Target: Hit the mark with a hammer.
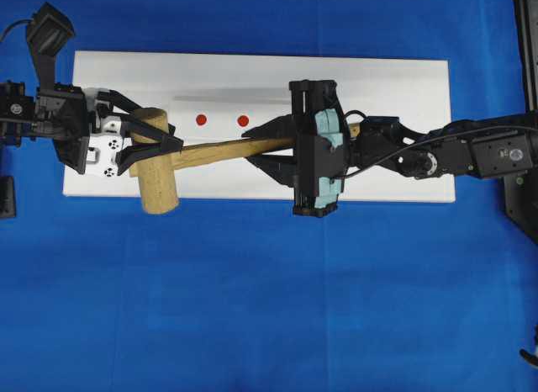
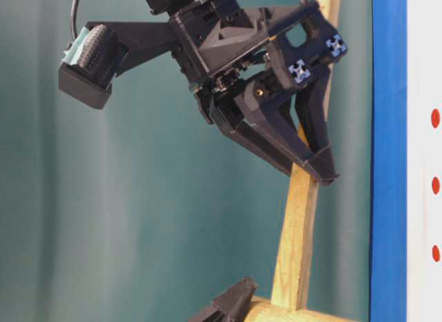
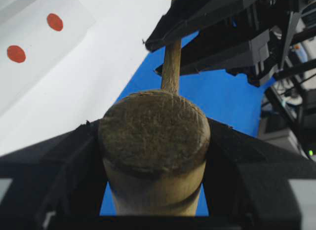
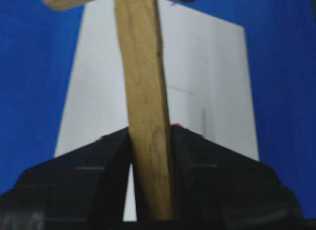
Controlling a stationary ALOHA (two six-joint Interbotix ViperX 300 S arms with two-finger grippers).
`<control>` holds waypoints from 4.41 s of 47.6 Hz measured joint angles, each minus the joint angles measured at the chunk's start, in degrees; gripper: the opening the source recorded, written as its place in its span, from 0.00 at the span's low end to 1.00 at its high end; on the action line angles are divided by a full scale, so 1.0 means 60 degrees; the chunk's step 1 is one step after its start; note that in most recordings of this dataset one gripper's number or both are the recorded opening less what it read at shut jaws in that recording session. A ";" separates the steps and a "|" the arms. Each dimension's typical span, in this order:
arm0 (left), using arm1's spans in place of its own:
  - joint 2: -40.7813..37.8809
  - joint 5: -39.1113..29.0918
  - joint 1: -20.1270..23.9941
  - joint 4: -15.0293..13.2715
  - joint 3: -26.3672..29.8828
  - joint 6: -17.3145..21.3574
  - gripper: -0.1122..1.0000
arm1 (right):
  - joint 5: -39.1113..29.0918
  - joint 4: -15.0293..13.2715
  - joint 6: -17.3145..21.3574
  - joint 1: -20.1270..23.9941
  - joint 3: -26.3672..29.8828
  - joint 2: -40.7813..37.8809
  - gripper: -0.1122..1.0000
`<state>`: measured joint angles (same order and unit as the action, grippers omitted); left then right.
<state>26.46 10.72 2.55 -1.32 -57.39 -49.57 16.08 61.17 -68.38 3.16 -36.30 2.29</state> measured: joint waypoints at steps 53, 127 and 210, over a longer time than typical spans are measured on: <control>0.0454 -0.0088 -0.0103 0.0015 -0.0278 0.0366 0.86 | -0.0176 0.0249 0.0205 0.0015 -0.0322 0.0322 0.19; 0.3765 -0.2710 -0.0015 0.0117 -0.1582 0.8833 0.84 | -0.0190 0.1992 0.1772 0.0688 -0.2373 0.2402 0.19; 0.4102 -0.2695 -0.0015 0.0103 -0.1758 0.8804 0.84 | 0.1685 0.2563 0.4028 0.3604 0.0879 -0.2842 0.19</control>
<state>51.06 -5.45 2.46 -0.70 -67.94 3.25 26.19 76.55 -44.21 24.79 -31.03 -14.77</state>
